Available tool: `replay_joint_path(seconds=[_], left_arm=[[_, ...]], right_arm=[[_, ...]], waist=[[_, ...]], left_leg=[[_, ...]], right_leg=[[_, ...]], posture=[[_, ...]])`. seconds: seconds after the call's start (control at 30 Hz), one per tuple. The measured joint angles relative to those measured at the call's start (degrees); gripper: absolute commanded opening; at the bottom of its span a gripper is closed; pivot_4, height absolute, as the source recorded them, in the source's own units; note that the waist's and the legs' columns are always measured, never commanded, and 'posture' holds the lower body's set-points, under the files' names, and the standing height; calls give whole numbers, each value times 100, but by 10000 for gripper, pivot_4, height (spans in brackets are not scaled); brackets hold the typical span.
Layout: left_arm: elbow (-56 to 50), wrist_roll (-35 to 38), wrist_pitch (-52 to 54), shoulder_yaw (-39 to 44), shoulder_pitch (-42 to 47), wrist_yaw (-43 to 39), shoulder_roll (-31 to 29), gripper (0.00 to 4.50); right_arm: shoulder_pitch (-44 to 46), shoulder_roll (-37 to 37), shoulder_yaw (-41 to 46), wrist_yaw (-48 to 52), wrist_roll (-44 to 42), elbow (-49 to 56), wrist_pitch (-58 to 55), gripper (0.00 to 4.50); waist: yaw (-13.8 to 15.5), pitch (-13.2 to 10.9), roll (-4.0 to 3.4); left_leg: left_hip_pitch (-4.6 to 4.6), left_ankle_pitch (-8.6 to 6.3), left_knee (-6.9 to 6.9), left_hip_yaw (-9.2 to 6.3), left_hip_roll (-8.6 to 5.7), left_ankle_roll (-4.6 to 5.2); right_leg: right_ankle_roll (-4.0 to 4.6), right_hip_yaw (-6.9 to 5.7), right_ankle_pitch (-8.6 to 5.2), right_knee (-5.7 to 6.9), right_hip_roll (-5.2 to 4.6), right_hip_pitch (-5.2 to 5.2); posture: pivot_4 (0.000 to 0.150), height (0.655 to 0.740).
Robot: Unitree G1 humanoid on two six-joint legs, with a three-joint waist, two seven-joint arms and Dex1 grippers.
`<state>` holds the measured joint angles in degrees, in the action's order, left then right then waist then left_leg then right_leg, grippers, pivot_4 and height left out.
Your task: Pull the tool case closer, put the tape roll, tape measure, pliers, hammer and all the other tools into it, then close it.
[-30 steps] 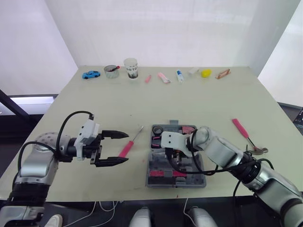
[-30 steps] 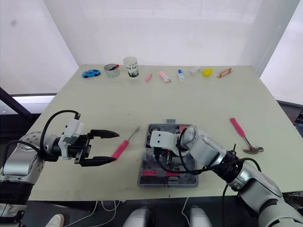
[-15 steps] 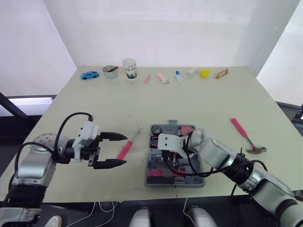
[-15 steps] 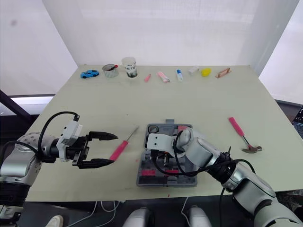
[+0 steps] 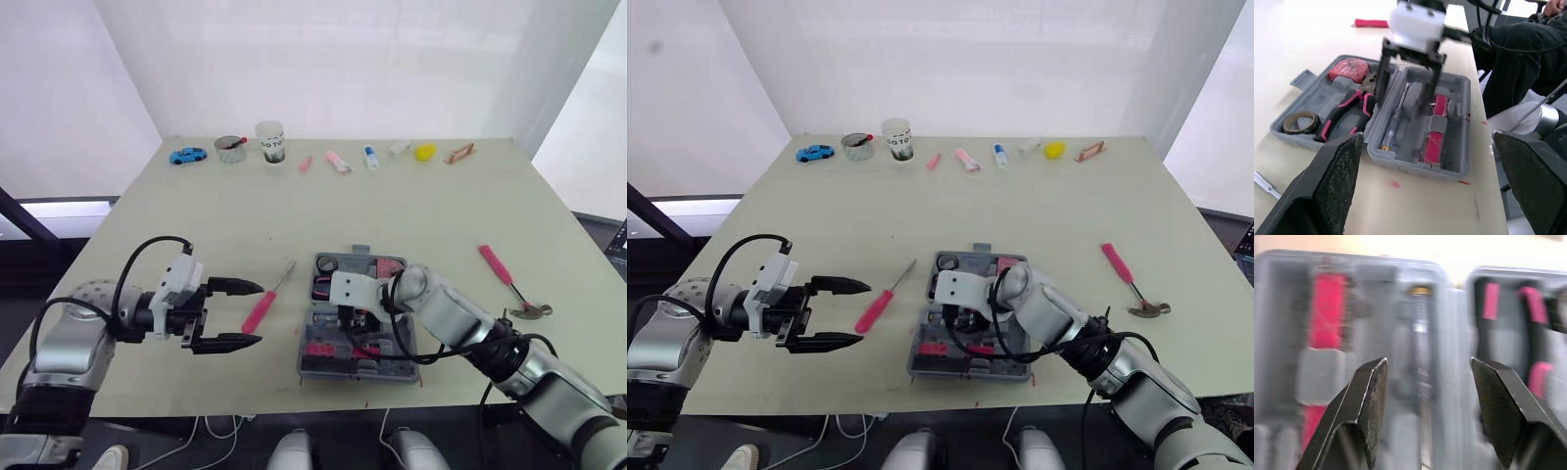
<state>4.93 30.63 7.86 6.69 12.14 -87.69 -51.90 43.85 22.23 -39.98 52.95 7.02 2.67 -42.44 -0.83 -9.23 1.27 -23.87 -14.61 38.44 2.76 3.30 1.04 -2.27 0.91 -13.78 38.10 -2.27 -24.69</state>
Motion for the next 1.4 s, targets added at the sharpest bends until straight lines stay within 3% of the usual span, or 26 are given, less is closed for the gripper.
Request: replay_joint_path(seconds=[0.07, 0.17, 0.2, 0.3, 0.97, 1.27, 1.4], left_arm=[[-2, 0, 0, 0, 10, 6, 0, 45000], [1, 1, 1, 3, 25, 25, 1, 45000], [0, 0, 1, 3, 40, 34, 3, 45000], [1, 0, -5, 3, 116, 48, 16, 45000], [31, -9, -76, 1, 188, 68, 102, 45000], [26, -9, -78, 1, 103, 130, 114, 45000], [28, -8, -77, 3, 98, 248, 212, 45000]], right_arm=[[-59, 55, 172, -9, -40, 192, -13, 27233], [-280, 39, 542, -53, -235, 367, -85, 17023], [-333, 35, 624, -63, -306, 374, -95, 10816], [-620, 8, 834, -76, -474, 364, 318, 1135], [-1128, -308, 949, -237, -392, -1153, 1995, 1135], [-1162, -330, 943, -239, -303, -1322, 2138, 1135], [-1379, -640, 1355, -393, -532, -1379, 2113, 1135]], waist=[[-1, 0, 0], [2, 0, 0], [2, 0, 0], [-1, 0, 0], [-17, 6, 7], [4, 17, 17], [-6, 24, 29]], left_leg=[[0, 0, -3, 0, 0, 0], [-1, 0, -5, 2, 0, 0], [-1, 0, -4, 3, 0, 0], [-1, 0, -4, 1, 0, 0], [13, 0, -2, 1, 0, 0], [24, 1, 20, 0, 0, 0], [25, 2, 25, 1, 1, -1]], right_leg=[[1, 0, -1, -1, 0, -1], [1, 1, -1, -4, 0, 0], [1, 2, -1, -5, 0, 0], [1, 1, -1, -4, 1, 0], [0, 5, 0, 4, 4, 7], [2, 9, -1, 40, 4, 12], [2, 11, -1, 49, 5, 11]], posture=[[1500, 7400], [1500, 7400], [1500, 7400], [1500, 7400], [1500, 7400], [1500, 7400], [1500, 7400]])
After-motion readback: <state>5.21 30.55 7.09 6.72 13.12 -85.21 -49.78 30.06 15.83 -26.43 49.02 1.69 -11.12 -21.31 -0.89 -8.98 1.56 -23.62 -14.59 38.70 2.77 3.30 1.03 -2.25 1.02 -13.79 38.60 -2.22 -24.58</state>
